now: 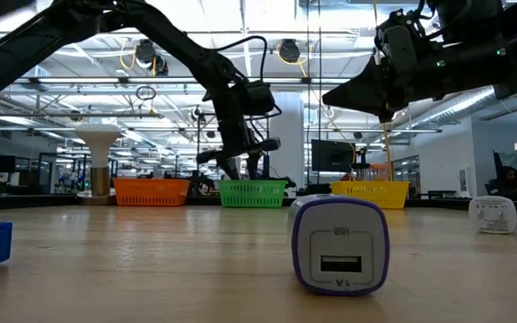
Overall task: Pick & Place Office items
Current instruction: Put the blue charger adapter into the green basket
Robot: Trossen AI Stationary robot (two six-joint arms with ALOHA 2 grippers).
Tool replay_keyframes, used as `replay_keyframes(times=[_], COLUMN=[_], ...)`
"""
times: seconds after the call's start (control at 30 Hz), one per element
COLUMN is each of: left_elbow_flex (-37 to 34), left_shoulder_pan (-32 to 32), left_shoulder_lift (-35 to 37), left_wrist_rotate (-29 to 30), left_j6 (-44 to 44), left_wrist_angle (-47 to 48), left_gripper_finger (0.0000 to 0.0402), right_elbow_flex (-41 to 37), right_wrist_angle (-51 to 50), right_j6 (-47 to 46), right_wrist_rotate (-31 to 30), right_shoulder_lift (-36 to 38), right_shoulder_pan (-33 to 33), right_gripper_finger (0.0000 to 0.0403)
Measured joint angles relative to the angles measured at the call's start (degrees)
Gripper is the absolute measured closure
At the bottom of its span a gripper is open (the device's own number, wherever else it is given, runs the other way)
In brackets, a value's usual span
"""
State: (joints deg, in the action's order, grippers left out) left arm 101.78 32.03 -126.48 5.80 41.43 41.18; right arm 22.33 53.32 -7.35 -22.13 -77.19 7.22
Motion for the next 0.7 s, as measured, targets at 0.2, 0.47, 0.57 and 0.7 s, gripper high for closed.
replay_keyframes(times=[0.2, 0.47, 0.57, 0.7], left_elbow_flex=[-0.01, -0.04, -0.04, -0.04], left_shoulder_pan=[-0.38, -0.24, -0.28, -0.28], left_shoulder_lift=[-1.02, -1.0, -1.0, -0.98], left_wrist_rotate=[-0.06, 0.18, 0.24, 0.24], left_j6=[-0.88, -2.14, -2.29, -2.31], left_wrist_angle=[-0.33, 0.01, 0.22, 1.4], left_gripper_finger=[0.0255, 0.0253, 0.0253, 0.0253], right_elbow_flex=[0.0, 0.0, 0.0, 0.0], right_wrist_angle=[0.02, 0.01, 0.02, 0.01], right_j6=[0.08, 0.31, 0.32, 0.51], right_wrist_rotate=[-0.01, 0.0, 0.0, 0.0], right_shoulder_lift=[0.0, 0.0, 0.0, 0.0], right_shoulder_pan=[0.02, 0.02, 0.02, 0.02], right_gripper_finger=[0.0399, 0.0399, 0.0399, 0.0399])
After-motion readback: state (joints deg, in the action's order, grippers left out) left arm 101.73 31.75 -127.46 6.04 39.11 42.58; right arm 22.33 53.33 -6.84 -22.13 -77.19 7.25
